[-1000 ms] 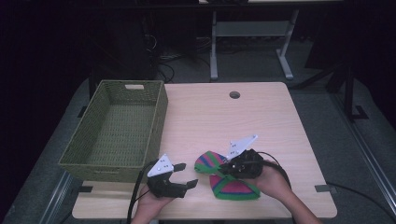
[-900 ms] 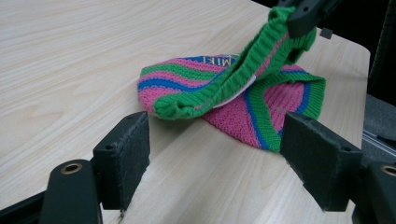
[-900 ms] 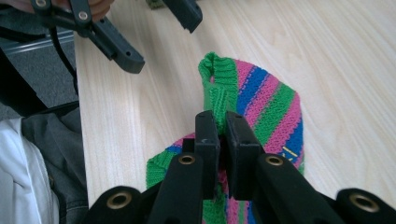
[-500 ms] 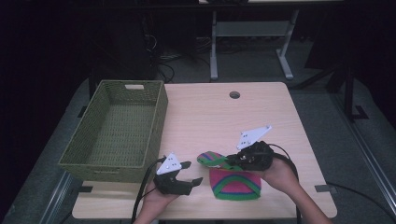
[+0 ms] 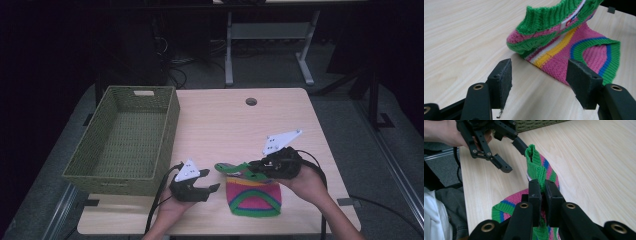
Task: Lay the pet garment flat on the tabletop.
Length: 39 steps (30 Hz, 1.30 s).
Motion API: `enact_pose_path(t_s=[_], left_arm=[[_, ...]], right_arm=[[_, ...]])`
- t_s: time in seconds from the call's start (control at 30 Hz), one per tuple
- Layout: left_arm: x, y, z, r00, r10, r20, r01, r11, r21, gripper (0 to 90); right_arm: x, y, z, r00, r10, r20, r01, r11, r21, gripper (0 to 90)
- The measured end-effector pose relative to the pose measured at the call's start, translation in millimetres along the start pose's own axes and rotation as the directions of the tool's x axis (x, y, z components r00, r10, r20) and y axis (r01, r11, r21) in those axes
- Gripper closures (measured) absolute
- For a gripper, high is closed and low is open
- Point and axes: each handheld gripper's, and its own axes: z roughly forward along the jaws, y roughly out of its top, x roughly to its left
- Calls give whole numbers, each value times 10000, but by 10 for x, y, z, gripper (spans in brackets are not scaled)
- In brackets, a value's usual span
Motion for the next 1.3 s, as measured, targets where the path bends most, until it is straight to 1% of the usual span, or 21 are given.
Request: enact_pose_path(t_s=[0.13,0.17,0.2,0.23,0.27,0.37,0.4,0.43,0.53,0.63,0.67,0.7,0.77,0.8,0.87,0.93,1.0,1.1,1.17,1.2,1.3], left_arm=[[24,34,39,9996,230,-136,-230,9997,-16,384],[35,47,59,9997,208,-161,-208,9998,-3,380],[42,53,71,9997,169,-199,-170,9998,-50,355],[61,62,85,9998,125,-171,-126,9999,-83,326],[73,64,98,9999,122,-110,-123,9998,-127,322],[112,75,150,9995,320,-46,-320,9995,44,294],[122,79,164,9994,342,6,-342,9994,-32,288],[133,88,174,9992,399,63,-399,9992,-58,289],[148,119,216,9985,535,142,-535,9986,-4,291],[165,149,269,9972,679,326,-682,9977,66,357],[173,159,284,9966,775,276,-776,9970,18,369],[181,164,298,9966,753,320,-752,9972,-34,391],[197,185,329,9968,725,331,-728,9973,63,417],[198,194,340,9968,709,374,-711,9975,33,443],[192,220,350,9961,812,342,-814,9967,36,490],[182,249,352,9961,799,366,-798,9968,-23,570],[176,295,334,9959,812,399,-805,9966,-189,653],[167,363,320,9947,959,377,-956,9954,-99,736],[157,409,319,9940,1033,352,-1030,9946,-106,767],[152,426,319,9943,996,383,-993,9950,-97,776],[146,501,319,9934,1083,370,-1083,9941,-4,788]], right_arm=[[-25,-32,-34,10000,62,-1,-62,10000,51,842],[-32,-36,-42,10000,78,-10,-78,10000,48,841],[-38,-38,-55,10000,92,19,-92,9999,67,841],[-40,-39,-62,9999,104,34,-104,9999,40,841],[-40,-39,-74,9999,138,27,-138,9999,-54,841],[-39,-35,-85,10000,53,68,-53,10000,-24,841],[-35,-33,-89,9999,98,48,-98,10000,-8,841],[-42,-36,-88,10000,17,69,-17,10000,-10,841],[-55,-40,-83,9999,121,32,-121,9999,26,841],[-74,-44,-81,9999,165,36,-165,9999,25,841],[-80,-46,-80,9998,178,25,-178,9998,29,841],[-86,-49,-78,9998,173,41,-173,9998,36,841],[-90,-50,-77,9998,211,39,-212,9998,61,841],[-93,-51,-77,9998,207,45,-207,9998,74,841],[-103,-58,-73,9998,166,53,-167,9999,36,841],[-110,-70,-81,9998,215,56,-215,9998,20,841],[-120,-89,-100,9996,283,95,-282,9996,-82,840],[-140,-127,-138,9992,362,173,-359,9992,-195,841],[-158,-152,-162,9991,377,211,-372,9990,-260,841],[-163,-162,-175,9988,436,232,-429,9986,-302,841],[-196,-191,-220,9981,484,377,-469,9981,-397,841]])
